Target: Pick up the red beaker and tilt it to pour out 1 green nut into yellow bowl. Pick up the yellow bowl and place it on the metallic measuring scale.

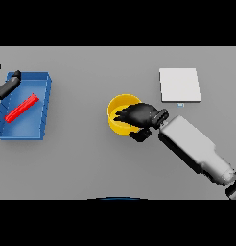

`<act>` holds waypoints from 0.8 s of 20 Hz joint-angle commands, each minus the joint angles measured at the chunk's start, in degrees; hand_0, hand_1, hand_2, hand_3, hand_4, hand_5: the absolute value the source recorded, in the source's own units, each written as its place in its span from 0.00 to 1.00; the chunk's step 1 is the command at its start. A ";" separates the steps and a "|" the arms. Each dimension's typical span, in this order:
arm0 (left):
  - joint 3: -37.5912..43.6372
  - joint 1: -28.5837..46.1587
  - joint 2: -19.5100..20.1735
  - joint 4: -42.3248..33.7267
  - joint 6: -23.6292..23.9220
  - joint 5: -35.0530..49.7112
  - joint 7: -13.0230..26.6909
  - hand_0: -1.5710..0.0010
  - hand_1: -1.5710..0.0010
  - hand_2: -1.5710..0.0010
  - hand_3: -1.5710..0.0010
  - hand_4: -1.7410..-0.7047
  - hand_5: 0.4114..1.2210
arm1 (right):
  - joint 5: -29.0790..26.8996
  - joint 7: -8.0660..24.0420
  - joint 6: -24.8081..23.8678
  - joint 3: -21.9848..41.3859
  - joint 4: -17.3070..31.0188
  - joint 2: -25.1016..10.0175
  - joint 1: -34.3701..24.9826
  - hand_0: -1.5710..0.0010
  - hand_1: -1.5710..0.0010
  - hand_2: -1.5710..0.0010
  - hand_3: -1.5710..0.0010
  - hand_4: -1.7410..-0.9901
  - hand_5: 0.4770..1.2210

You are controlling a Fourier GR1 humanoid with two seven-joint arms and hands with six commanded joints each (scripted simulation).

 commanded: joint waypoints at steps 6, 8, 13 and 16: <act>0.42 -0.50 0.30 0.36 -0.76 0.35 -0.39 1.00 1.00 1.00 1.00 0.98 0.35 | -0.53 -3.74 -0.09 0.41 0.04 -0.88 -0.54 0.27 0.29 0.36 0.54 0.21 0.85; 0.14 -0.90 -0.15 0.30 -0.30 0.20 0.70 1.00 1.00 1.00 1.00 0.98 0.35 | -0.50 -3.20 -0.64 0.66 -0.38 -0.80 -0.38 0.17 0.18 0.26 0.40 0.14 0.90; 0.19 -1.37 0.28 0.81 -1.34 0.06 0.18 1.00 1.00 1.00 1.00 0.99 0.35 | -0.15 -4.03 -2.71 0.59 -0.17 -1.45 -0.52 0.06 0.06 0.18 0.22 0.04 0.97; -0.13 -1.13 0.43 -0.47 -0.96 0.11 0.89 1.00 1.00 1.00 1.00 0.99 0.35 | -1.02 -3.29 -2.08 -0.29 -1.27 -1.59 -0.34 0.03 0.03 0.16 0.17 0.02 0.98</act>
